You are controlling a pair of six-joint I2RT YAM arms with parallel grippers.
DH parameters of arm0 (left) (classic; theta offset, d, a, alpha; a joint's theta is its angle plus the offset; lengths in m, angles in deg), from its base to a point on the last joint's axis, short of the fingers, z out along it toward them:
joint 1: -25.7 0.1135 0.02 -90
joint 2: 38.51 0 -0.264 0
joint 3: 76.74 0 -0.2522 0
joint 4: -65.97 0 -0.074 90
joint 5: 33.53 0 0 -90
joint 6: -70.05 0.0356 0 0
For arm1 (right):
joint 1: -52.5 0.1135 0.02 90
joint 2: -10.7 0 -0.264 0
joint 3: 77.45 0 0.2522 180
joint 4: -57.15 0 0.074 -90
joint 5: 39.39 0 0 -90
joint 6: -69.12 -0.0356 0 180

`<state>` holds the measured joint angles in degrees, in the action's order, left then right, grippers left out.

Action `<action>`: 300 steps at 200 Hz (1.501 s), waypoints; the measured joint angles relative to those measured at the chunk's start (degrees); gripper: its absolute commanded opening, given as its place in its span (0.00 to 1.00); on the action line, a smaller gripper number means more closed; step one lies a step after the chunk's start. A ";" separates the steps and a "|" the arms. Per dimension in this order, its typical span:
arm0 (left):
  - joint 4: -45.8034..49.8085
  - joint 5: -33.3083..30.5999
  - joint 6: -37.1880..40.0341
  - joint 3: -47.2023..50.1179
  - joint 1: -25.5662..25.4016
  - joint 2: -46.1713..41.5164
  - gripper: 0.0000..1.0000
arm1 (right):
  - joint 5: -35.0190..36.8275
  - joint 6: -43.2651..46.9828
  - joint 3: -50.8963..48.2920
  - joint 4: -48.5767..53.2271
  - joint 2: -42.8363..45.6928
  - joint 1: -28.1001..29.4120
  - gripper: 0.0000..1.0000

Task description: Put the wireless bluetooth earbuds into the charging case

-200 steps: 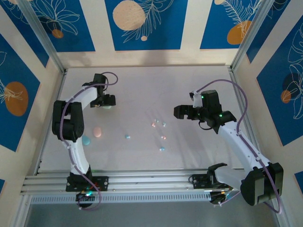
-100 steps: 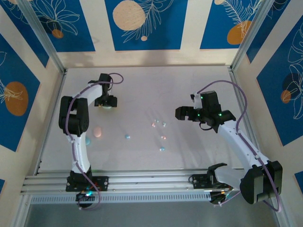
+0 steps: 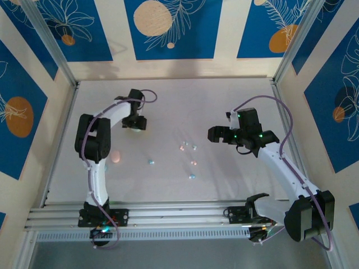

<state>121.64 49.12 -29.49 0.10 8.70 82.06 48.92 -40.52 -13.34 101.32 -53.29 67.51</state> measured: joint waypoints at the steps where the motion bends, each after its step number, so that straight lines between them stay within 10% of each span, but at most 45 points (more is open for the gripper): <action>1: 0.00 0.02 -0.02 0.07 -0.15 -0.04 0.64 | 0.00 0.00 0.00 0.00 0.00 0.00 0.96; 112: -2.60 1.84 -11.19 10.45 -21.31 -6.19 0.68 | -1.49 1.07 -5.70 -7.13 0.28 6.91 0.89; 181: -3.87 3.26 -15.74 14.32 -22.47 -12.44 0.86 | -2.38 5.31 -10.40 -17.18 -0.68 13.53 0.84; 300: -17.81 0.24 -20.11 41.07 -12.85 -55.23 0.99 | -5.49 31.21 1.73 -26.84 -27.15 23.37 0.78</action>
<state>103.82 49.36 -49.60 41.17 -4.15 26.83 43.43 -9.30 -11.62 74.48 -80.43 90.87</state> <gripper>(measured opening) 0.983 0.781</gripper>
